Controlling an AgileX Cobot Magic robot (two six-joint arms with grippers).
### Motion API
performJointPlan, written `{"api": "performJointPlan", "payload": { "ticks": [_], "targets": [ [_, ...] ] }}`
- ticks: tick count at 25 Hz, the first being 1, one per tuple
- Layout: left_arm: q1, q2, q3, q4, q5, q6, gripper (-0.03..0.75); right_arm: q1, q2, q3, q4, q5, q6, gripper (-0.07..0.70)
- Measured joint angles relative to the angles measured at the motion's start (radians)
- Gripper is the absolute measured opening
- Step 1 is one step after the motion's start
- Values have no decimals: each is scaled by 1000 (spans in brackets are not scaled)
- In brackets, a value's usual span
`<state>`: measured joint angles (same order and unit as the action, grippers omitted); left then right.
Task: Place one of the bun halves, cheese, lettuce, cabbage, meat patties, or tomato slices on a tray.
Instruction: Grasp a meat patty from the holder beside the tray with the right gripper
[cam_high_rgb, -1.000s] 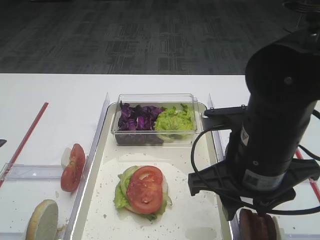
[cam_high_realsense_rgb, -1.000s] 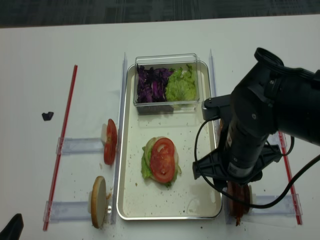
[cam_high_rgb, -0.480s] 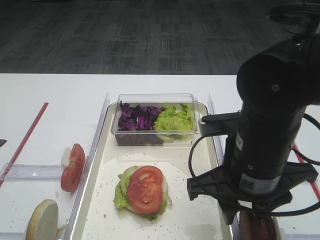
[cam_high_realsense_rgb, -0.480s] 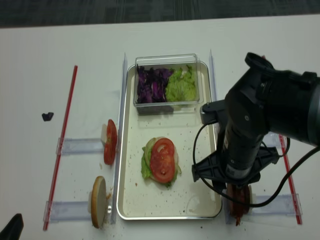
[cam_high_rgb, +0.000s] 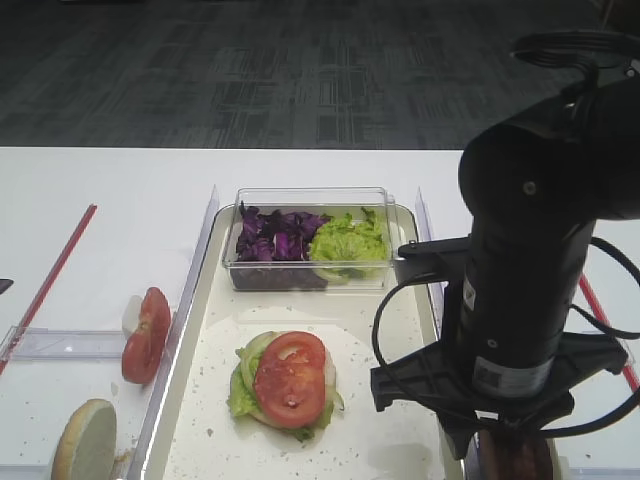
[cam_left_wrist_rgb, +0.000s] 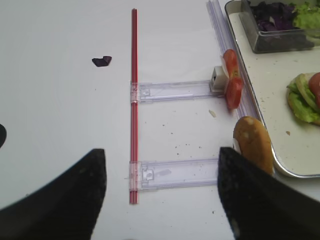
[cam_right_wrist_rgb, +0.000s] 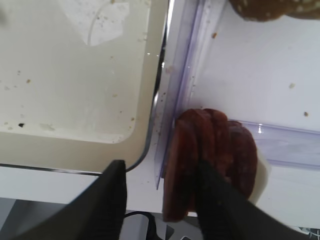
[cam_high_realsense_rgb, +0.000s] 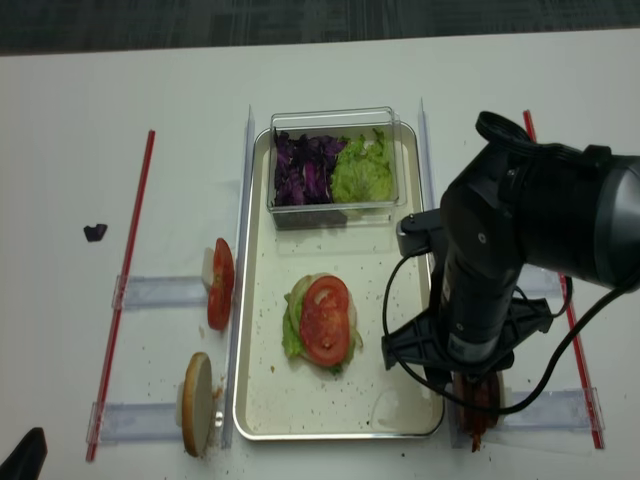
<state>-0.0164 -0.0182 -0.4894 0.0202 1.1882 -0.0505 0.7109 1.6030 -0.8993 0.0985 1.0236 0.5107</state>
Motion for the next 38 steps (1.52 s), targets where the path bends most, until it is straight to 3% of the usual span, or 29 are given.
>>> {"api": "performJointPlan", "payload": {
  "ticks": [14, 20, 38],
  "targets": [
    [0, 0, 0, 0, 0, 0, 440, 0, 0, 0, -3, -1, 0, 302],
    [0, 0, 0, 0, 0, 0, 440, 0, 0, 0, -9, 3, 0, 232],
    [0, 0, 0, 0, 0, 0, 439, 0, 0, 0, -30, 15, 2, 128]
  ]
}}
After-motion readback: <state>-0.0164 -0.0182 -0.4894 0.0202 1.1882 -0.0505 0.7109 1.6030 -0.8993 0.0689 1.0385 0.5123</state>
